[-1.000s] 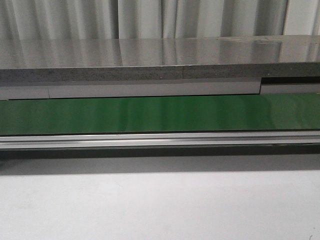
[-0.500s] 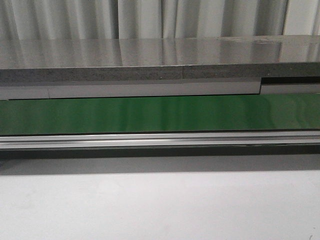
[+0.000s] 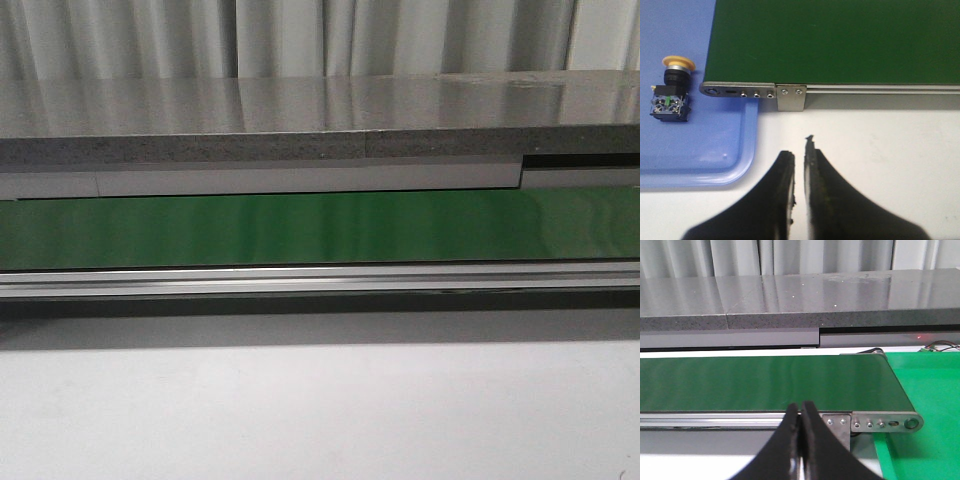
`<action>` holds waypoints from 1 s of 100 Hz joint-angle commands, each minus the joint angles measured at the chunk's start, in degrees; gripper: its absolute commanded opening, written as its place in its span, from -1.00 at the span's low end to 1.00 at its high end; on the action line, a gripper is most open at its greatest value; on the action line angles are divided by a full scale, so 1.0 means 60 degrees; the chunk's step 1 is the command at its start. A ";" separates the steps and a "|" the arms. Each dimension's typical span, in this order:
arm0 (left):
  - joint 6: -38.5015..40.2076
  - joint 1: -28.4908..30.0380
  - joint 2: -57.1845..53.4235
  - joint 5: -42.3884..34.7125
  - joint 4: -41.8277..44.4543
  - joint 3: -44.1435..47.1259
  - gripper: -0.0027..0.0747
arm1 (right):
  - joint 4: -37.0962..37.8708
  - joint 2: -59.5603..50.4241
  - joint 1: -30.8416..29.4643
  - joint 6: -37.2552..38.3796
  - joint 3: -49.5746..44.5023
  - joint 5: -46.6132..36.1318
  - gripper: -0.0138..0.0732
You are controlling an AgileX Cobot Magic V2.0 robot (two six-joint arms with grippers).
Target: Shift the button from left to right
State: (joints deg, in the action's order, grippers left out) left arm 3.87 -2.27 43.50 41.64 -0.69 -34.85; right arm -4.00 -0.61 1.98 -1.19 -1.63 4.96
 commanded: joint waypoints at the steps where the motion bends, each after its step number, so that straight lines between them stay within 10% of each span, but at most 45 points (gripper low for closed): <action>1: 0.0087 0.0021 0.0001 -0.0420 -0.0099 -0.0343 -0.24 | 0.0051 -0.0194 0.0010 -0.0021 0.0146 -0.0827 -0.84; 22: 0.0087 0.0021 0.0001 -0.0520 -0.0246 -0.0343 0.70 | 0.0051 -0.0194 0.0010 -0.0021 0.0146 -0.0827 -0.84; 57: 0.0104 0.0071 0.0746 0.0572 0.0114 -0.2148 0.71 | 0.0051 -0.0194 0.0010 -0.0021 0.0146 -0.0827 -0.84; 100: -0.0361 0.2683 0.3953 0.1280 0.0203 -0.5059 0.71 | 0.0051 -0.0194 0.0010 -0.0021 0.0146 -0.0827 -0.84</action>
State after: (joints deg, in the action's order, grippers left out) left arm 2.30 11.20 64.44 51.52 0.63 -61.59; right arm -4.00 -0.61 1.98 -1.19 -1.63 4.96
